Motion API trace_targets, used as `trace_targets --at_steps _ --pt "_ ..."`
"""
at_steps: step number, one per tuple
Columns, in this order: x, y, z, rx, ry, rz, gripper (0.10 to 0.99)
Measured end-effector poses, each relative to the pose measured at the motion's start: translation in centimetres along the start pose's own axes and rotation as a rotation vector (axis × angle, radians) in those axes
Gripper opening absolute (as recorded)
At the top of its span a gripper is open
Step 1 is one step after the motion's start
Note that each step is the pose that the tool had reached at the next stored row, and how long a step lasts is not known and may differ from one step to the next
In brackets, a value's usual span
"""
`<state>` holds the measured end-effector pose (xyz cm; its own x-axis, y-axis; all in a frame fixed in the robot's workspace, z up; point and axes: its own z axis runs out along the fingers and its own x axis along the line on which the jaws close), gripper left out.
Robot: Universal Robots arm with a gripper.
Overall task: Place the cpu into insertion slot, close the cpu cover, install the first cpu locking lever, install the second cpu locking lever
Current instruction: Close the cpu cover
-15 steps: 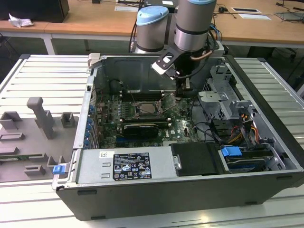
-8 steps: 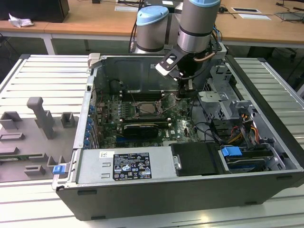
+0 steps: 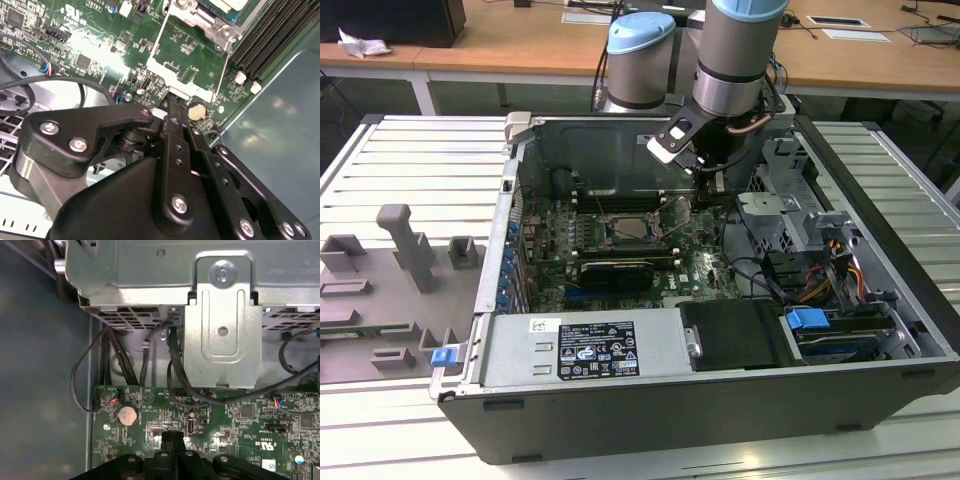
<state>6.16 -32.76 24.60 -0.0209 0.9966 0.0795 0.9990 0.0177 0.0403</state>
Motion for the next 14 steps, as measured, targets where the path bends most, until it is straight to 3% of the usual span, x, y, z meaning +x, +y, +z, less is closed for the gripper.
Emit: trace_targets --at_steps 10,14 --pt "0.01 -0.46 0.00 0.000 -0.0001 0.000 0.106" --pt "0.02 -0.99 -0.02 0.000 -0.0001 0.000 0.106"
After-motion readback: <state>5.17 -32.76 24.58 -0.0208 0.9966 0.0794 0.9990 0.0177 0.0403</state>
